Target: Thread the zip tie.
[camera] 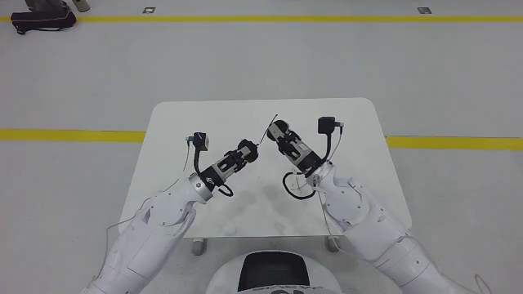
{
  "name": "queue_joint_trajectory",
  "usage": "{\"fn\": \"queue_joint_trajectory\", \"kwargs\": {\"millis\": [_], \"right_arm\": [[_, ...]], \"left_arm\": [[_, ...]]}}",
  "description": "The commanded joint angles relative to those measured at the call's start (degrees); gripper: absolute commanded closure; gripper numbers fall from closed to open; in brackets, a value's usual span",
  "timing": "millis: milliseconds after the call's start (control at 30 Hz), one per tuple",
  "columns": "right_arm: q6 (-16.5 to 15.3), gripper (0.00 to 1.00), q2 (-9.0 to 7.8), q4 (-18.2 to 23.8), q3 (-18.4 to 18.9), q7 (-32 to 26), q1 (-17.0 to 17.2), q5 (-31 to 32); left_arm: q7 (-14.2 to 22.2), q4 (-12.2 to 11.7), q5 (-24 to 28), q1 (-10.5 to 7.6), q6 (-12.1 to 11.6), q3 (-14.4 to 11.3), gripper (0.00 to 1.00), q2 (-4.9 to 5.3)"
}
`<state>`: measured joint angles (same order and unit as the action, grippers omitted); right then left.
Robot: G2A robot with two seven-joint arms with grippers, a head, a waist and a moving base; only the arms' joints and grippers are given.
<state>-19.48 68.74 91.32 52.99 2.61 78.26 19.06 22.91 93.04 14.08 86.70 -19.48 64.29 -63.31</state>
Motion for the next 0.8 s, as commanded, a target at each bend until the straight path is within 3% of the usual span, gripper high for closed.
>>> {"fn": "queue_joint_trajectory", "kwargs": {"millis": [0, 767], "right_arm": [[0.0, 1.0, -0.05, 0.0, -0.2, 0.3, -0.1, 0.1], [0.0, 1.0, -1.07, 0.0, -1.8, 2.8, -0.7, 0.5]], "left_arm": [[0.0, 0.0, 0.0, 0.0, 0.0, 0.0, 1.0, 0.0], [0.0, 0.0, 0.0, 0.0, 0.0, 0.0, 1.0, 0.0]]}}
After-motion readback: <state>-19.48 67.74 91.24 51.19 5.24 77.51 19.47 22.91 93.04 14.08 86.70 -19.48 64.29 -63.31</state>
